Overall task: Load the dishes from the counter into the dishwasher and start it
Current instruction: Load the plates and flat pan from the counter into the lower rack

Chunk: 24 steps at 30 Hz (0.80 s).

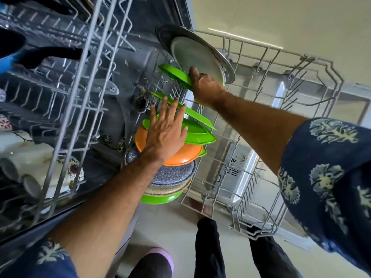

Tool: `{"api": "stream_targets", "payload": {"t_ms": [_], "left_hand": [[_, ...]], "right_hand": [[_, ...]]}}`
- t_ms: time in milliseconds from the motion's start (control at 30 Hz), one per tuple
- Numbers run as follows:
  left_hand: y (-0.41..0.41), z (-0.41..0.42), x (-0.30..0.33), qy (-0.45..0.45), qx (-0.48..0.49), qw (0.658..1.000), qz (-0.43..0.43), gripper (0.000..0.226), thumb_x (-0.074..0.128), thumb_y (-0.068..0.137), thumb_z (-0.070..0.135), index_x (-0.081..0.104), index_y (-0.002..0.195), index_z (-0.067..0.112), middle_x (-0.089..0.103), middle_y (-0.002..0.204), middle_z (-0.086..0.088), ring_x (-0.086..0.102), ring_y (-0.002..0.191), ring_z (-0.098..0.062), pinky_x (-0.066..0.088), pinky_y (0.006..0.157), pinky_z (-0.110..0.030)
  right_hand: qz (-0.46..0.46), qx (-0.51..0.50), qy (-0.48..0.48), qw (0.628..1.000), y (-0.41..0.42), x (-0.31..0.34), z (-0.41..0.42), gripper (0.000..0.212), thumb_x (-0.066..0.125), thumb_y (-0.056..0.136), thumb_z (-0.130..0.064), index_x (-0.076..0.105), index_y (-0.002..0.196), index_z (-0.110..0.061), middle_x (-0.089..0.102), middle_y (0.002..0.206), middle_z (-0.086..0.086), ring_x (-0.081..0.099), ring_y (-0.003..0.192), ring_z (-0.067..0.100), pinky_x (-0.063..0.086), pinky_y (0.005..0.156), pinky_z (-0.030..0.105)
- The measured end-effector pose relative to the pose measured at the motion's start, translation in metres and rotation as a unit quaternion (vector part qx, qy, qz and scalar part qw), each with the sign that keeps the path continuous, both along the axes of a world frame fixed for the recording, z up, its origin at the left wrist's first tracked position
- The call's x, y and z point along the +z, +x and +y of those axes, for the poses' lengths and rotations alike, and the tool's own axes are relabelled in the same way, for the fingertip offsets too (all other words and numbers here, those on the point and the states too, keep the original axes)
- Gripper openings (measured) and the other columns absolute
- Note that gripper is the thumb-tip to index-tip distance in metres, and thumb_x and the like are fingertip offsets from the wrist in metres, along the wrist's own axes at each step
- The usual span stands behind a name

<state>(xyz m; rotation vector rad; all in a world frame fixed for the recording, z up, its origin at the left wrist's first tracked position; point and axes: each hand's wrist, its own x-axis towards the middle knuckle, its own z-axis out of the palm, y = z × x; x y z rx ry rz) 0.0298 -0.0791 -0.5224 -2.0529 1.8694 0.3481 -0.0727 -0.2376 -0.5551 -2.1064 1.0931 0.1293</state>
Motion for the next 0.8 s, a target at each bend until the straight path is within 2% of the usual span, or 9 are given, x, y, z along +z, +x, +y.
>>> {"api": "stream_targets", "payload": {"t_ms": [167,333,467,533,600,700,800], "left_hand": [[-0.003,0.001,0.007,0.013,0.004,1.0,0.007,0.069,0.041,0.101,0.046,0.016,0.158,0.018,0.01,0.167,-0.01,0.006,0.154,-0.033,0.011,0.121,-0.062],[-0.018,0.011,0.023,0.017,0.021,1.0,0.012,0.072,0.043,0.1,0.045,0.013,0.158,0.015,0.004,0.167,-0.011,0.004,0.154,-0.031,0.01,0.121,-0.061],[-0.043,0.031,0.065,0.004,0.04,0.999,0.005,0.075,0.042,0.099,0.047,0.013,0.159,0.013,0.001,0.167,-0.013,0.003,0.154,-0.032,0.006,0.122,-0.06],[-0.059,0.043,0.101,-0.006,0.047,0.999,0.005,0.075,0.045,0.097,0.048,0.021,0.158,0.011,0.009,0.166,-0.014,0.01,0.153,-0.034,0.012,0.12,-0.062],[-0.075,0.058,0.136,-0.017,0.053,0.998,0.008,0.077,0.052,0.092,0.045,0.028,0.155,0.008,0.019,0.164,-0.018,0.019,0.151,-0.038,0.019,0.117,-0.064],[-0.106,0.094,0.199,-0.035,0.099,0.994,0.037,0.078,0.064,0.087,0.041,0.036,0.151,0.006,0.028,0.16,-0.023,0.026,0.147,-0.043,0.024,0.115,-0.064],[-0.141,0.14,0.259,-0.042,0.125,0.99,0.044,0.08,0.059,0.09,0.043,0.029,0.155,0.008,0.023,0.162,-0.022,0.022,0.149,-0.041,0.025,0.117,-0.061]], "right_hand": [[0.011,0.024,0.015,1.0,-0.028,0.001,0.009,0.064,0.052,0.095,-0.008,0.021,0.149,0.003,0.046,0.135,0.031,0.054,0.118,0.044,0.044,0.091,0.041],[-0.012,0.044,0.0,0.999,-0.066,0.029,0.029,0.064,0.052,0.09,-0.003,0.024,0.148,0.003,0.044,0.137,0.028,0.051,0.121,0.043,0.043,0.097,0.041],[0.032,0.14,-0.008,0.99,-0.105,0.083,0.058,0.077,0.058,0.095,-0.024,0.013,0.156,-0.008,0.029,0.156,0.016,0.04,0.136,0.034,0.042,0.103,0.042],[0.049,0.193,-0.013,0.98,-0.122,0.12,0.074,0.085,0.058,0.095,-0.038,0.005,0.158,-0.013,0.019,0.162,0.01,0.03,0.143,0.03,0.041,0.108,0.045],[0.045,0.239,-0.054,0.968,-0.135,0.156,0.088,0.088,0.057,0.094,-0.045,0.006,0.158,-0.012,0.014,0.164,0.013,0.024,0.147,0.03,0.038,0.112,0.046],[0.042,0.283,-0.085,0.954,-0.156,0.227,0.114,0.093,0.056,0.092,-0.052,0.005,0.158,-0.012,0.008,0.165,0.016,0.015,0.15,0.033,0.026,0.119,0.047],[0.027,0.331,-0.116,0.936,-0.177,0.289,0.147,0.093,0.048,0.092,-0.061,0.004,0.159,-0.014,0.003,0.165,0.015,0.008,0.152,0.032,0.014,0.122,0.05]]}}
